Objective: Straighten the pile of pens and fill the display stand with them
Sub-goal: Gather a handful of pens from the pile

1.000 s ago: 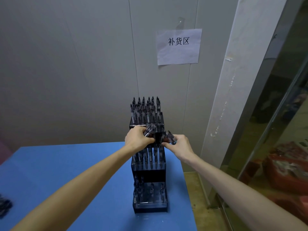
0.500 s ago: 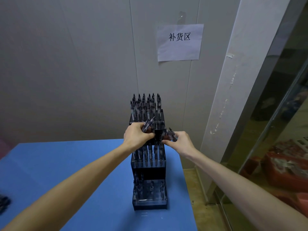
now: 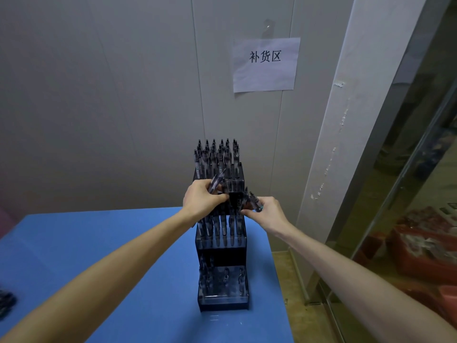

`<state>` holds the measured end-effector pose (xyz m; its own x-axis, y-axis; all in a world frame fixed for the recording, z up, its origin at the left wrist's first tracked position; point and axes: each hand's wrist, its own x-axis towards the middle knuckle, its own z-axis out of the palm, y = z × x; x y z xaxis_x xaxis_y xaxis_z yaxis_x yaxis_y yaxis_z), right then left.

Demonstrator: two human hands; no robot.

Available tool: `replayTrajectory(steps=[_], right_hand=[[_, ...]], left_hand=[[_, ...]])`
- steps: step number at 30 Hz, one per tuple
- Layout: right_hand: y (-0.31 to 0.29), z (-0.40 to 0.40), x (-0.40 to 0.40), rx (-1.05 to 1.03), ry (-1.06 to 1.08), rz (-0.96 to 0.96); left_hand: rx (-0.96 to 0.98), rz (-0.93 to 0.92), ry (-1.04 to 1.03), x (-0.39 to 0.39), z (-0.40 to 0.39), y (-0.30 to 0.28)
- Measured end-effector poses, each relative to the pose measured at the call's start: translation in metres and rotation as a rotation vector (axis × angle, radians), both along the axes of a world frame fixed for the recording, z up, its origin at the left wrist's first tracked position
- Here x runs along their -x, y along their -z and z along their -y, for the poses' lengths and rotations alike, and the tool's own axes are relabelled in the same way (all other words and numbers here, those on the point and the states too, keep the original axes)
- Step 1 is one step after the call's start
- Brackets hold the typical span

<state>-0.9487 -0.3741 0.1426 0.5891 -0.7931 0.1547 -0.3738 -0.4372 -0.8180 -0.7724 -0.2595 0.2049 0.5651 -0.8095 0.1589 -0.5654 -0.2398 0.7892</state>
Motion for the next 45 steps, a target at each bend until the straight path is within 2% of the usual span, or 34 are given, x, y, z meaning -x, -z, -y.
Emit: replayTrajectory(steps=[10,19,22,29,36,45], right_hand=[[-0.006,0.003,-0.008,-0.079,-0.034,-0.096],[-0.018,0.011,-0.008,-0.074,-0.127,-0.294],[-0.017,0.010,0.000,-0.133,-0.121,-0.233],[-0.044,0.001,0.007,-0.268,-0.062,0.069],[-0.040,0.001,-0.001,-0.250,-0.092,0.058],[-0.056,-0.004,-0.013,-0.203,-0.082,0.249]], left_hand=[[-0.040,0.010,0.011,-0.001,0.001,0.002],[-0.078,0.001,0.029,-0.002,0.000,-0.001],[-0.091,0.004,0.043,-0.003,0.000,-0.001],[-0.057,0.044,0.043,0.003,0.002,-0.003],[-0.076,0.078,0.052,0.003,0.005,-0.001],[-0.057,0.041,0.084,-0.002,0.005,0.002]])
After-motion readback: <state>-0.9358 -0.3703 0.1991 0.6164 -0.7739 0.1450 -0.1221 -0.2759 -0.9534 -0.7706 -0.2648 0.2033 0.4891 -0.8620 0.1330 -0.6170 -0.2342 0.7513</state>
